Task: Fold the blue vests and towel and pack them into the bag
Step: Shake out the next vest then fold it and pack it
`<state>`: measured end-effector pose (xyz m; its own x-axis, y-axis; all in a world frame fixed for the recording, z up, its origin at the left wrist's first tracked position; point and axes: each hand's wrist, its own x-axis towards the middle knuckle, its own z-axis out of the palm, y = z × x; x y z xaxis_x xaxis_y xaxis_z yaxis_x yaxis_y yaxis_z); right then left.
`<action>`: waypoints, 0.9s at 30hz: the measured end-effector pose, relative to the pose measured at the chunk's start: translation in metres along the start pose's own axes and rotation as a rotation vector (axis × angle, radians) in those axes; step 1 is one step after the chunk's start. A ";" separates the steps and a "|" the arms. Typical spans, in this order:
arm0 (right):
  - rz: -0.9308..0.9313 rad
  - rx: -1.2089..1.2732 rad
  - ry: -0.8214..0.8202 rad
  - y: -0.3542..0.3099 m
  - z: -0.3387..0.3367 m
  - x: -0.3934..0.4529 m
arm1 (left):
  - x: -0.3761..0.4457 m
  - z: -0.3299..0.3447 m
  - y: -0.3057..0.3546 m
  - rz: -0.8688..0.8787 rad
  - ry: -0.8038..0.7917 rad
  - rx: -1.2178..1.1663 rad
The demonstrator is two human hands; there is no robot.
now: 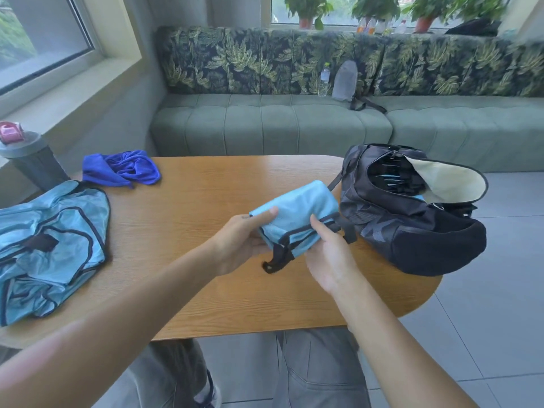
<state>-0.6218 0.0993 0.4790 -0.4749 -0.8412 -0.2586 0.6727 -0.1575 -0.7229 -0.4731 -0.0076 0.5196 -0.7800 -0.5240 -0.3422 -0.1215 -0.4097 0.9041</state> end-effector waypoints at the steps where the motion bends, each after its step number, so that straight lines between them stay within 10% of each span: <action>1: 0.028 -0.042 -0.025 -0.007 -0.003 0.001 | 0.000 -0.002 0.005 -0.048 -0.034 0.001; 7: 0.194 -0.352 -0.150 -0.035 -0.003 -0.004 | 0.001 0.000 0.015 -0.208 -0.256 0.158; 11: 0.144 -0.570 -0.006 -0.039 -0.004 0.000 | 0.005 0.009 -0.002 -0.133 -0.125 0.199; 15: -0.302 -0.973 0.280 -0.039 -0.013 -0.012 | 0.007 0.007 -0.015 -0.049 0.174 0.284; 20: -0.794 -1.569 -0.309 -0.030 -0.015 -0.037 | 0.005 0.008 -0.019 -0.015 0.270 0.328; 27: -1.264 -1.870 -0.360 -0.014 -0.029 -0.023 | -0.004 0.009 -0.019 -0.023 0.250 0.109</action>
<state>-0.6370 0.1359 0.4763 0.1397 -0.7976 0.5868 -0.9818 -0.1888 -0.0228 -0.4729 0.0090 0.5059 -0.6018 -0.6891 -0.4038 -0.2136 -0.3483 0.9127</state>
